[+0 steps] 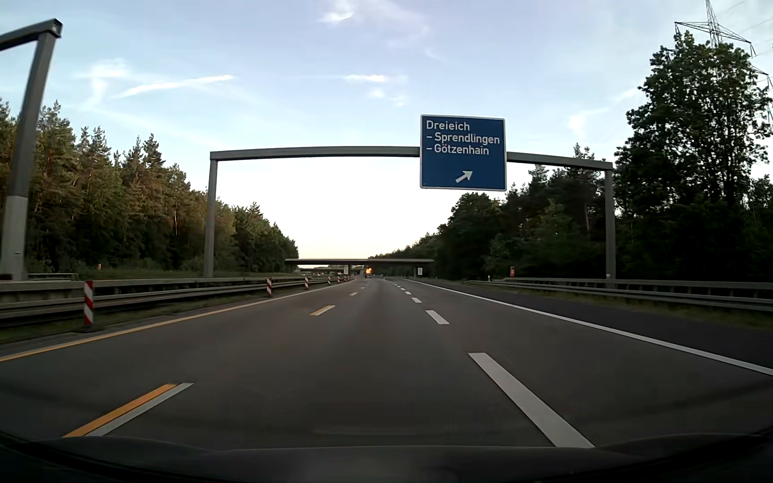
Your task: Follow the waypoints while adhering to traffic rules and regulations
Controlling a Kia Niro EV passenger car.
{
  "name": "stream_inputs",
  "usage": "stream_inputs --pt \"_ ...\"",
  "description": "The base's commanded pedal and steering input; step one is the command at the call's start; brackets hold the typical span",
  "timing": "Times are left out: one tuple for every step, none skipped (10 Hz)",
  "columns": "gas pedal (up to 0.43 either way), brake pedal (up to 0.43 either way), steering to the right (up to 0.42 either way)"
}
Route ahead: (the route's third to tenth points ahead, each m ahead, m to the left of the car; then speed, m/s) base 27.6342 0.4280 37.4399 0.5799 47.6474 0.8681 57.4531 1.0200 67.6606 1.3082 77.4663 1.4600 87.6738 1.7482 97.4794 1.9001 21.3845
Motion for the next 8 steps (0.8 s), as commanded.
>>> stream_inputs --pt "0.13 0.0 -0.002" --pt "0.13 0.0 -0.002" --pt "0.13 0.0 -0.002" --pt "0.13 0.0 -0.002" --pt "0.13 0.0 -0.002" --pt "0.13 0.0 -0.002" --pt "0.13 0.0 -0.002" --pt "0.13 0.0 -0.002"
